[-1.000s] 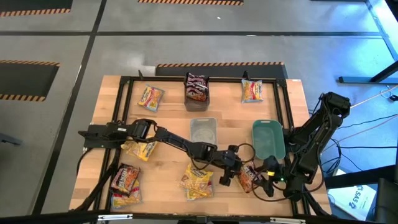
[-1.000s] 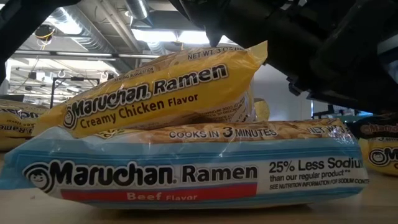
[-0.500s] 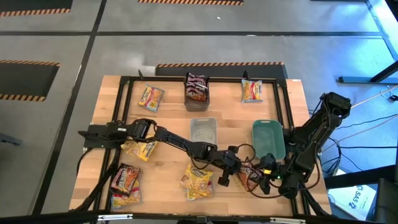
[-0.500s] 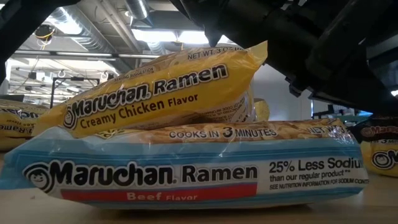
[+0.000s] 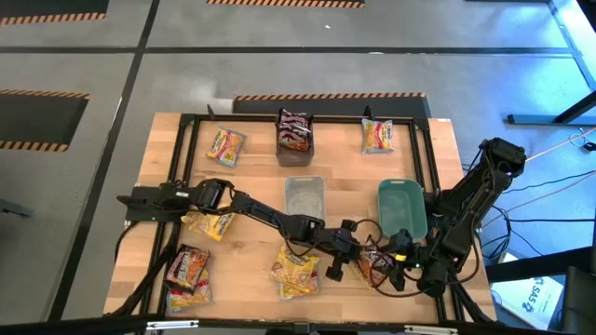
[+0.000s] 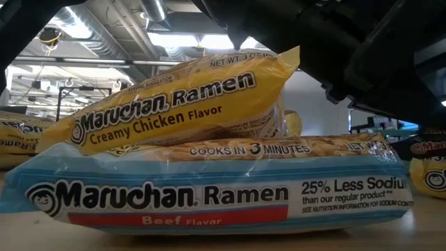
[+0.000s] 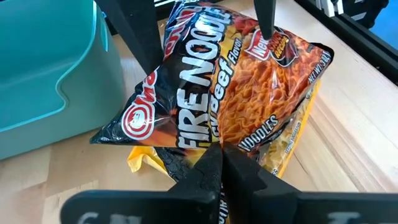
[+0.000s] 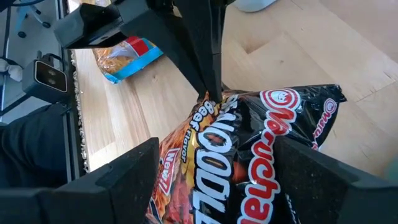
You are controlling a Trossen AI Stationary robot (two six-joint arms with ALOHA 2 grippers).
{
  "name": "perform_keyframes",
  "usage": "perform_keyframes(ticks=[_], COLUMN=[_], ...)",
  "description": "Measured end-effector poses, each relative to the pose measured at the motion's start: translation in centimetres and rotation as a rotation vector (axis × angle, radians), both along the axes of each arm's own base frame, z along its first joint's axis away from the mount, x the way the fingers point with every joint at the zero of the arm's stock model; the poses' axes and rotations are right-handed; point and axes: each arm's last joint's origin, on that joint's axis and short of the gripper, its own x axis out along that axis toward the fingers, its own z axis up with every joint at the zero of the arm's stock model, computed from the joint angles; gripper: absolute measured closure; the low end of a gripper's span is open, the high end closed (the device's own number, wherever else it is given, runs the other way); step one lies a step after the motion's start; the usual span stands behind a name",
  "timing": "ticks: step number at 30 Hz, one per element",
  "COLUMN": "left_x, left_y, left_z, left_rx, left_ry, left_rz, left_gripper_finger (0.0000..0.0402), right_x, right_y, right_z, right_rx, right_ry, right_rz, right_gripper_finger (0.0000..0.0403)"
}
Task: Sort Maruchan noodles
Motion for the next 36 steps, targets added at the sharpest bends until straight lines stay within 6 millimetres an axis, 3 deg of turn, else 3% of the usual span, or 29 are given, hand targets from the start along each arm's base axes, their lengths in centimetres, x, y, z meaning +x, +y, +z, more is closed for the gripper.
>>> perform_keyframes(ticks=[26, 36], left_x=[-1.1, -1.5], left_y=[-0.5, -1.8], left_z=[1.9, 2.0], left_rx=[0.142, 0.202], left_ry=[0.029, 0.017], left_rz=[0.030, 0.028], left_gripper_finger=[0.0401, 0.0401], right_x=[0.0, 0.0], right_y=[0.0, 0.0], right_z=[0.0, 0.0], right_rx=[-0.004, -0.004], right_ry=[0.001, 0.002], right_rz=[0.002, 0.002], right_gripper_finger=[0.0102, 0.0102])
